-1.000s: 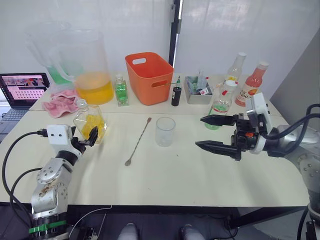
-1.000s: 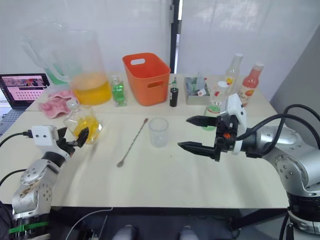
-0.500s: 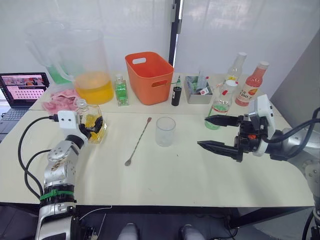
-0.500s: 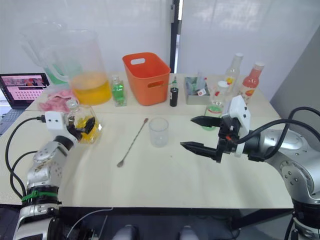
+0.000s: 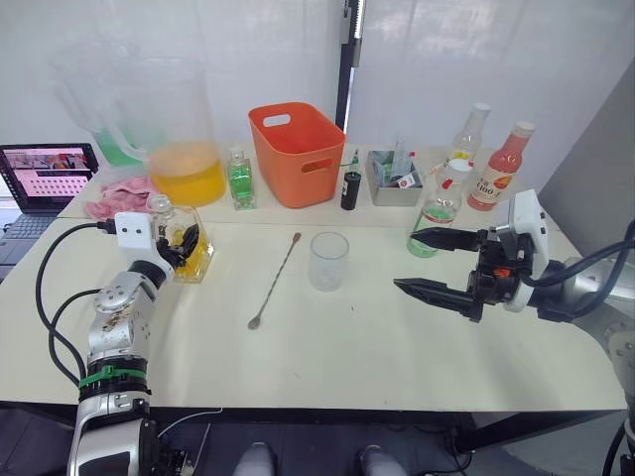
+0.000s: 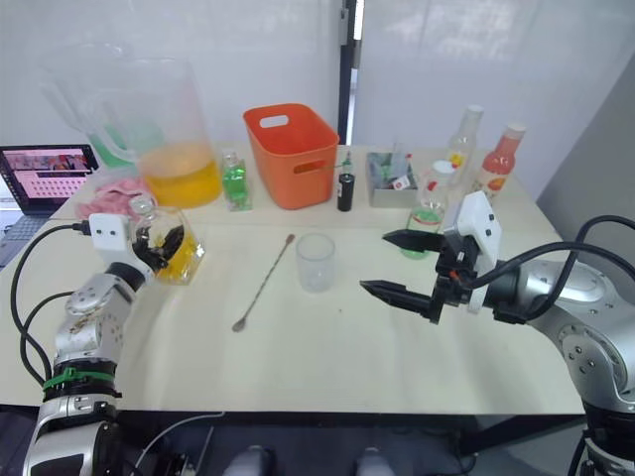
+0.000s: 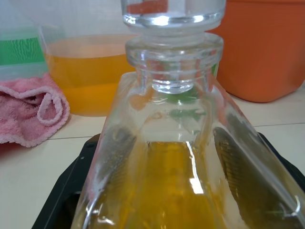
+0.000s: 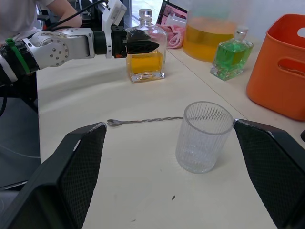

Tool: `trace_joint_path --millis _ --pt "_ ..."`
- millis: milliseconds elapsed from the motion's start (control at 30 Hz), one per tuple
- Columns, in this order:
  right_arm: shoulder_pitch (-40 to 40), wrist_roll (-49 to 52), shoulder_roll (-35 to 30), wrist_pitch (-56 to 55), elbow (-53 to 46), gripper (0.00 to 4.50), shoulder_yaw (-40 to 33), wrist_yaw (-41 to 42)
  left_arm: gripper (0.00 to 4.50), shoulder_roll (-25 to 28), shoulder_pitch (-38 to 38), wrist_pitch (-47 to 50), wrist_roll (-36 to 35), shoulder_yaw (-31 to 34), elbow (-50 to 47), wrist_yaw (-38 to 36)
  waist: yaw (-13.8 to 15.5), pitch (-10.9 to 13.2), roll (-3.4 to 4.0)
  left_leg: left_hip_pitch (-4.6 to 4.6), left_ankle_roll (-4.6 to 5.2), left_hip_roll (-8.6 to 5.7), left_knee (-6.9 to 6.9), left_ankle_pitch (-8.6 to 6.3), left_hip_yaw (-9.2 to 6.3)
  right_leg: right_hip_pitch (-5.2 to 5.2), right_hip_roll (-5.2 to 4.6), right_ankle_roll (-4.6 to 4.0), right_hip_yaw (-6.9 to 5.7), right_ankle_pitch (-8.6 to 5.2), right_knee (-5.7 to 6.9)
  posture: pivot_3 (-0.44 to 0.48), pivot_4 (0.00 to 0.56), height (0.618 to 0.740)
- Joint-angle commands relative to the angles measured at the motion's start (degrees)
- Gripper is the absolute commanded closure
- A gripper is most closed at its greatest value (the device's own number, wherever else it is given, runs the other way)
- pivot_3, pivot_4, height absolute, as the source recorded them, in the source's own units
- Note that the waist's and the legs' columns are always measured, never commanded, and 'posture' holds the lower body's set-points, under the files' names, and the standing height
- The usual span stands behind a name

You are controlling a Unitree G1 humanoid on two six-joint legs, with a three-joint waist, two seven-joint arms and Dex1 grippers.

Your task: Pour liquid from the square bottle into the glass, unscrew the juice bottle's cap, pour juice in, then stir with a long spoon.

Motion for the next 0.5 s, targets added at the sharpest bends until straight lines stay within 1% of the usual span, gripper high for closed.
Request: trace_joint_path --millis 33,133,200,267,367,500 --pt "-1.66 -0.2 0.21 -1.68 0.3 0.0 -0.14 0.22 1.68 2.14 0.35 -1.23 -5.24 1.82 -9.71 -6.17 -0.15 0.03 -0.05 -0.02 0.0 0.0 -0.01 0.0 0.0 -0.01 0.0 0.0 0.0 0.0 -0.01 0.0 0.15 0.703" --pt "-2.29 -0.57 0.46 -1.93 1.09 0.0 0.58 0.57 1.68 4.88 3.03 0.3 -9.17 1.55 -16.03 -13.76 -0.23 0.24 -0.4 -0.15 0.0 0.0 -0.04 0.0 -0.01 -0.11 0.0 -0.3 0.0 0.18 -0.04 0.0 0.15 0.703" --pt "-2.6 -1.17 0.72 -2.4 1.77 0.0 1.2 0.73 1.68 7.16 5.73 2.53 -13.13 2.15 -19.37 -20.33 -0.28 0.34 -0.58 -0.23 0.0 0.0 -0.04 0.0 -0.06 -0.16 0.02 -0.33 -0.02 0.19 -0.04 0.0 0.15 0.703" --pt "-3.19 -1.75 0.92 -2.77 2.55 0.0 1.76 0.98 1.68 9.47 7.57 5.24 -17.58 3.02 -21.75 -26.3 -0.3 0.35 -0.57 -0.27 0.0 0.0 -0.05 0.0 -0.05 -0.18 -0.02 -0.33 -0.02 0.19 -0.1 0.0 0.15 0.703" --pt "-3.77 -1.91 0.89 -2.84 3.19 0.0 1.89 1.35 1.68 12.71 7.9 9.93 -22.61 3.42 -23.66 -32.04 -0.24 0.37 -0.58 -0.27 0.0 0.0 -0.05 0.0 -0.05 -0.18 -0.02 -0.33 -0.03 0.19 -0.12 0.0 0.15 0.703" --pt "-3.6 -2.0 0.57 -2.84 3.5 0.0 1.69 1.85 1.68 15.89 7.64 15.64 -27.71 0.88 -28.36 -39.83 -0.17 0.38 -0.57 -0.28 0.0 0.0 -0.03 0.0 -0.06 -0.16 -0.02 -0.33 -0.05 0.17 -0.12 0.0 0.15 0.703"
